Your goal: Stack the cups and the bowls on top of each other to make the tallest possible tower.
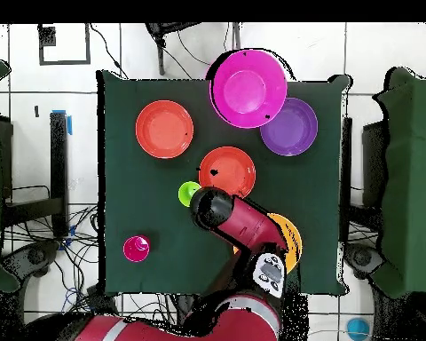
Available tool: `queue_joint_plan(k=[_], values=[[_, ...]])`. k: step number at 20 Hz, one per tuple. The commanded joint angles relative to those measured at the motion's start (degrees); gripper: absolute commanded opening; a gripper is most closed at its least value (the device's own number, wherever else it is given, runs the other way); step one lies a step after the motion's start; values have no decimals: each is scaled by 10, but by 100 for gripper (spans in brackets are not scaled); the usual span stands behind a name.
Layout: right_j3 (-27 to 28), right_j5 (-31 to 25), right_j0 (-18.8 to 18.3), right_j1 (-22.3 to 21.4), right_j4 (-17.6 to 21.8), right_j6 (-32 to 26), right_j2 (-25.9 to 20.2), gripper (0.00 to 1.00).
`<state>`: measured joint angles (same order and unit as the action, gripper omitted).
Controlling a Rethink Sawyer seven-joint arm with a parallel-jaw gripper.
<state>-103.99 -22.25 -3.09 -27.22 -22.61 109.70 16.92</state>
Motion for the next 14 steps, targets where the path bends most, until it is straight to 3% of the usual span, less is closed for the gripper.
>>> queue_joint_plan(k=[1, 4, 9, 14], values=[[-24, 67, -5, 11, 74, 10, -75, 100], [-2, -3, 14, -24, 78, 10, -50, 100], [57, -172, 40, -107, 107, 11, 0, 100], [81, -259, 47, -118, 94, 69, 9, 100]])
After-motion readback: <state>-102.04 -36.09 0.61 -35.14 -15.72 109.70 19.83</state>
